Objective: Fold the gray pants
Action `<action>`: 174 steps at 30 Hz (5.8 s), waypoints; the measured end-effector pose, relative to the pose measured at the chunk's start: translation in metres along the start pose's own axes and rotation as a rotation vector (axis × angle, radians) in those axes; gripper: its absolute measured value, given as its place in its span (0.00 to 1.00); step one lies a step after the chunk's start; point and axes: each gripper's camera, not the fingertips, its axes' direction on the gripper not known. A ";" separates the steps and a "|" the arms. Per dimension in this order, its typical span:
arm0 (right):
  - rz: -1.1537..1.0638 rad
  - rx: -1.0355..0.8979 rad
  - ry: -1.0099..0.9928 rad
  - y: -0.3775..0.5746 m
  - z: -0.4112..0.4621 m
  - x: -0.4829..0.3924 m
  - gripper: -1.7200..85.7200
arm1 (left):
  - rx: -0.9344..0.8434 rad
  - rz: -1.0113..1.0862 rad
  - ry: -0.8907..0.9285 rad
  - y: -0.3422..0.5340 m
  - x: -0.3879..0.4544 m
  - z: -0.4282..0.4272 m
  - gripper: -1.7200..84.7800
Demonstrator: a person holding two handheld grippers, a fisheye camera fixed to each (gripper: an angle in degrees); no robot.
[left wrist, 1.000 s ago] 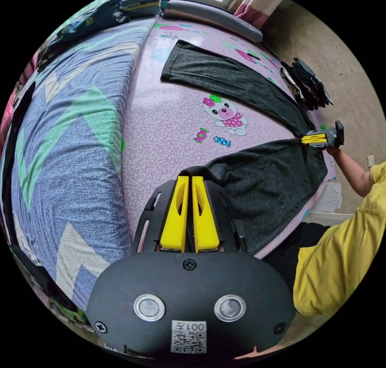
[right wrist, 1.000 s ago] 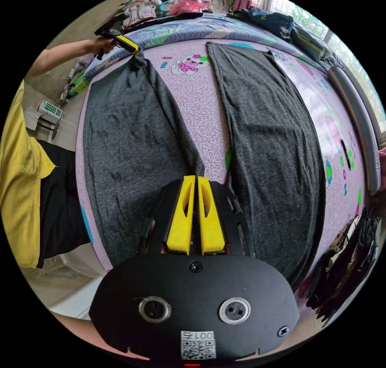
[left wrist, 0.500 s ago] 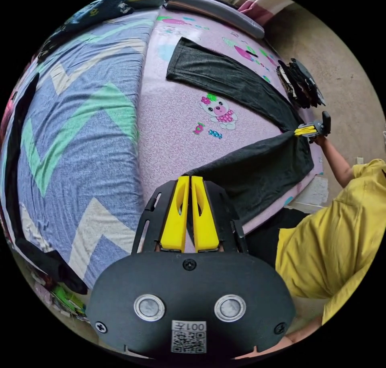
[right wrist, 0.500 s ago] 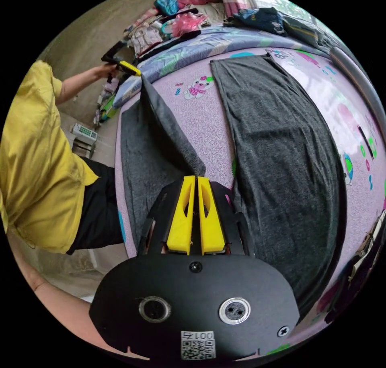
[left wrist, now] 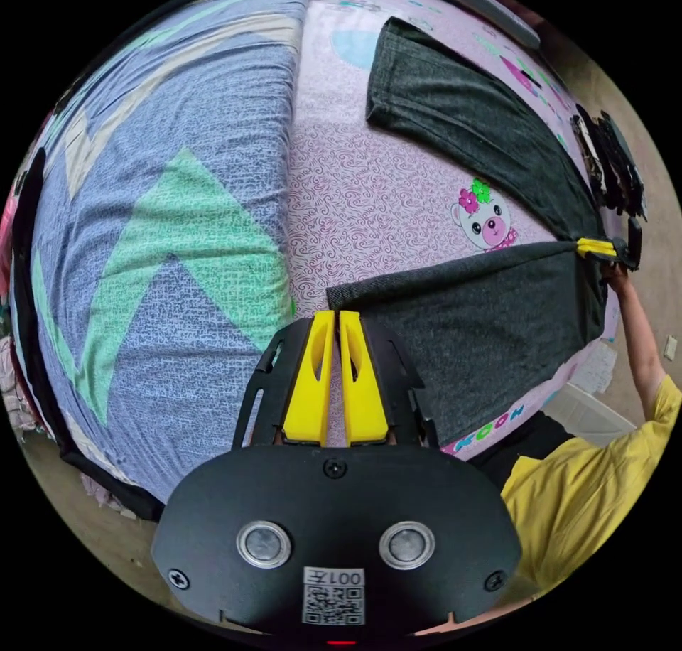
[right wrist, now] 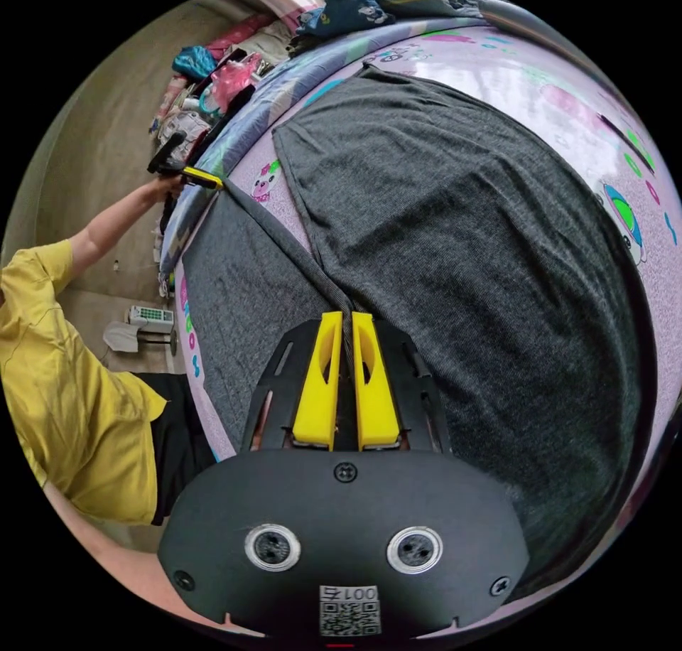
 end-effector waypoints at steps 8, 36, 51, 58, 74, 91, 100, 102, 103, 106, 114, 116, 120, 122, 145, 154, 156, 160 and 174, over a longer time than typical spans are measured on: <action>0.009 0.300 -0.008 0.043 -0.044 -0.036 0.06 | 0.223 -0.202 0.206 0.025 -0.047 0.008 0.00; 1.122 0.520 0.539 0.435 -0.102 -0.113 0.02 | 0.128 0.216 -0.080 0.129 0.086 0.171 0.00; 1.063 0.298 0.483 0.491 -0.083 -0.079 0.02 | -0.050 0.204 -0.252 0.121 0.102 0.220 0.00; 1.079 0.300 0.479 0.520 -0.083 -0.084 0.02 | -0.175 0.259 -0.290 0.127 0.116 0.243 0.00; 0.814 0.562 0.128 0.472 -0.083 -0.112 0.02 | -0.025 -0.202 -0.106 0.144 0.064 0.231 0.00; 0.936 0.343 0.075 0.464 -0.051 -0.085 0.02 | -0.061 -0.272 -0.065 0.194 0.044 0.237 0.00; 0.844 0.585 -0.082 0.469 -0.084 -0.101 0.02 | 0.083 -0.393 0.078 0.252 0.043 0.192 0.00; 0.850 0.617 -0.126 0.476 -0.084 -0.102 0.02 | 0.106 -0.442 0.115 0.266 0.042 0.189 0.00; 0.854 0.621 -0.132 0.478 -0.084 -0.102 0.02 | 0.117 -0.475 0.141 0.275 0.042 0.188 0.00; 0.861 0.648 -0.149 0.486 -0.087 -0.102 0.02 | 0.145 -0.547 0.195 0.293 0.043 0.183 0.00; 0.834 0.687 -0.153 0.494 -0.100 -0.092 0.02 | 0.195 -0.548 0.228 0.314 0.060 0.157 0.00; 0.836 0.698 -0.158 0.496 -0.101 -0.089 0.02 | 0.190 -0.538 0.220 0.318 0.065 0.151 0.00; 0.843 0.721 -0.181 0.498 -0.099 -0.084 0.02 | 0.196 -0.525 0.223 0.323 0.073 0.142 0.00; 0.846 0.728 -0.191 0.499 -0.097 -0.082 0.02 | 0.199 -0.511 0.233 0.324 0.080 0.137 0.00; 0.970 0.820 -0.199 0.539 -0.091 -0.076 0.02 | 0.147 -0.453 0.256 0.326 0.124 0.107 0.00; 0.785 0.917 -0.306 0.515 -0.105 -0.076 0.02 | 0.159 -0.361 0.253 0.310 0.124 0.079 0.00; 0.716 0.912 -0.364 0.498 -0.106 -0.077 0.02 | 0.159 -0.331 0.257 0.303 0.120 0.071 0.00; 0.664 0.859 -0.383 0.468 -0.103 -0.082 0.02 | 0.182 -0.308 0.292 0.291 0.108 0.053 0.00; 0.588 0.768 -0.430 0.402 -0.096 -0.110 0.02 | 0.178 -0.288 0.358 0.262 0.087 0.033 0.00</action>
